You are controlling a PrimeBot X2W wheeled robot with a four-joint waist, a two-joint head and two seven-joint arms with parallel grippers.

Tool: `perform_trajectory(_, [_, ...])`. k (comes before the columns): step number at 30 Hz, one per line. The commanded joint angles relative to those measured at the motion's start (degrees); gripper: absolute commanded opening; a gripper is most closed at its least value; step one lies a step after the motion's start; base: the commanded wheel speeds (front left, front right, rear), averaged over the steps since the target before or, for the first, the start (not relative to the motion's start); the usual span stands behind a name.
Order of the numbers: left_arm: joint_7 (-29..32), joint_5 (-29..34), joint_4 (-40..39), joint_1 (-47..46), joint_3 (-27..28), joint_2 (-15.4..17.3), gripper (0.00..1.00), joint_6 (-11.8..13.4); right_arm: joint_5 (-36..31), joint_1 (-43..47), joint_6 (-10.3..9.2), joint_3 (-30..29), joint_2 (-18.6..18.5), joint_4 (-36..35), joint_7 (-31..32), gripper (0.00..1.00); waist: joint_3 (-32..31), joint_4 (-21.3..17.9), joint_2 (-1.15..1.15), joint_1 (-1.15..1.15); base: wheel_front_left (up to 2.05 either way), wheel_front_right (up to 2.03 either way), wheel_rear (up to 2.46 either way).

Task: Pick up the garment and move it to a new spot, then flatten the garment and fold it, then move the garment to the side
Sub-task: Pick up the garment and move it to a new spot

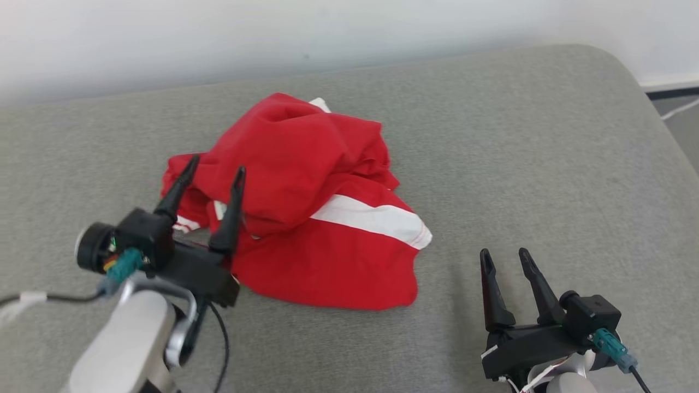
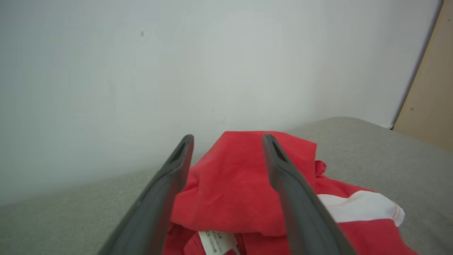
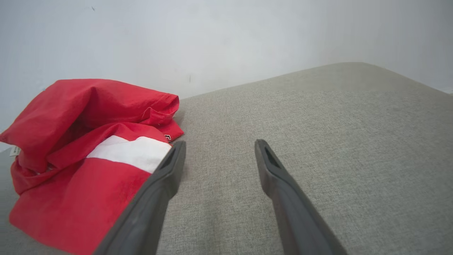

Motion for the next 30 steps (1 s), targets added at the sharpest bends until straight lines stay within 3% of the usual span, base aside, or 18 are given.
perform_trajectory(1, [-0.43,0.16,-1.34,1.73,0.34,-0.16,1.00,0.45,-0.28,0.57,0.04,0.18,0.03,0.10,-0.12,1.00,-0.65,1.56,0.00,0.00,0.00,0.00,0.00])
perform_trajectory(7, [-0.40,0.30,-7.70,7.74,-0.17,-1.29,1.00,1.63,-1.41,0.77,0.04,-0.55,0.02,0.09,-0.12,1.00,-0.06,4.18,0.00,0.00,0.00,0.00,0.00])
perform_trajectory(12, [-0.41,0.73,-6.82,9.88,-0.32,-1.28,1.00,1.56,-1.74,-0.32,0.04,-0.22,0.01,0.29,-0.13,1.00,0.46,4.86,0.00,0.00,0.00,0.00,0.00])
perform_trajectory(21, [-0.41,1.09,-1.80,9.69,0.94,-0.46,1.00,0.32,-1.09,-1.39,0.04,0.82,0.03,0.46,-0.13,1.00,1.84,1.95,0.00,0.00,0.00,0.00,0.00])
perform_trajectory(30, [-0.42,0.59,7.99,7.76,0.79,-0.41,1.00,-1.34,-0.09,-1.73,0.04,1.17,0.02,0.03,-0.12,1.00,3.79,-2.03,0.00,0.00,0.00,0.00,0.00])
